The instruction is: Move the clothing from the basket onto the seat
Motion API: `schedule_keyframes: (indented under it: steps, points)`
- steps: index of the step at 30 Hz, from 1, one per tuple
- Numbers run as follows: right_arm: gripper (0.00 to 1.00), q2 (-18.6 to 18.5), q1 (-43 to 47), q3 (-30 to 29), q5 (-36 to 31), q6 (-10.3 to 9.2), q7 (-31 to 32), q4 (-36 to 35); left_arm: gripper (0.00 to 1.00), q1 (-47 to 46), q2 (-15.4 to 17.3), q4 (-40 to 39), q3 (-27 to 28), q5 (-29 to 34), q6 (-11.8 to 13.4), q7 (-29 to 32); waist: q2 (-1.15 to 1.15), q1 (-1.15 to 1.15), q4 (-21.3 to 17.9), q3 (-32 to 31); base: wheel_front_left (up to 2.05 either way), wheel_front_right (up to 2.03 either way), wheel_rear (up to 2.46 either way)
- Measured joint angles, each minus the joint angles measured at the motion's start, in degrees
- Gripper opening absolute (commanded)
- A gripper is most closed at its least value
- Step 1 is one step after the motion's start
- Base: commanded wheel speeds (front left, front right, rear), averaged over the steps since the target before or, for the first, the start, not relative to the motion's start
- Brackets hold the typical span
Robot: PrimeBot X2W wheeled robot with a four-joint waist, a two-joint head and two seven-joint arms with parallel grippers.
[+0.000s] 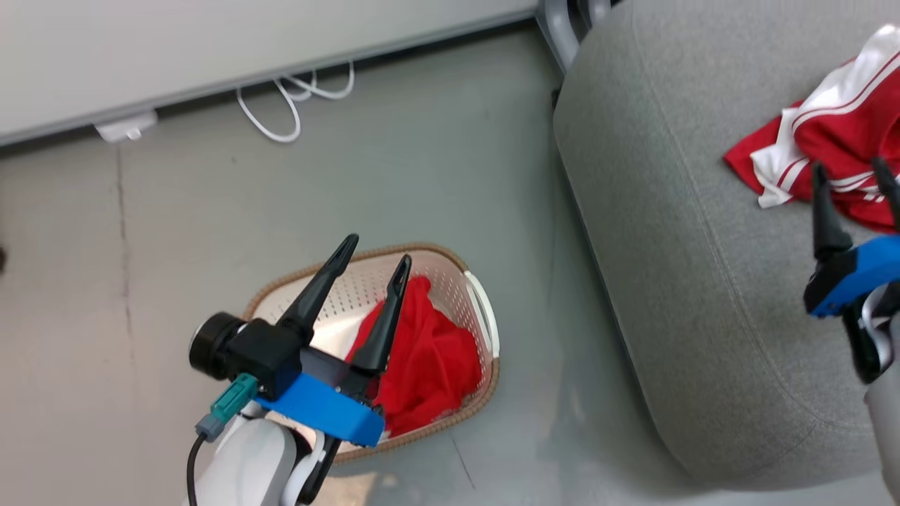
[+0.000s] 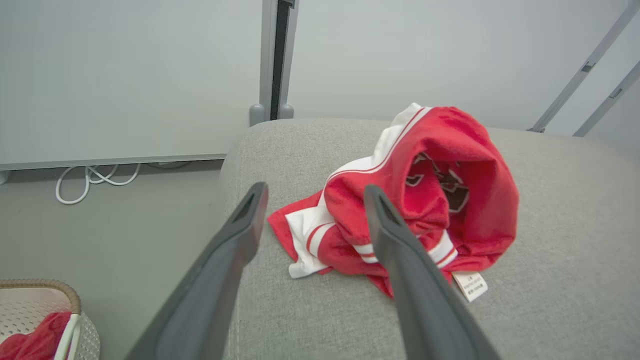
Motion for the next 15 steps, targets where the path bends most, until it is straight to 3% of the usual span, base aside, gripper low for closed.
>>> schedule_keyframes:
  steps: [15]
  points:
    - [1.0, 6.46, 18.35, 2.18, 1.54, 0.0, 3.08, -17.78, 1.0, 10.88, -2.71, 3.3, 10.72, 0.31, 0.0, 0.0, 0.0, -0.01, 4.54, -12.58, 0.0, 0.0, 0.0]
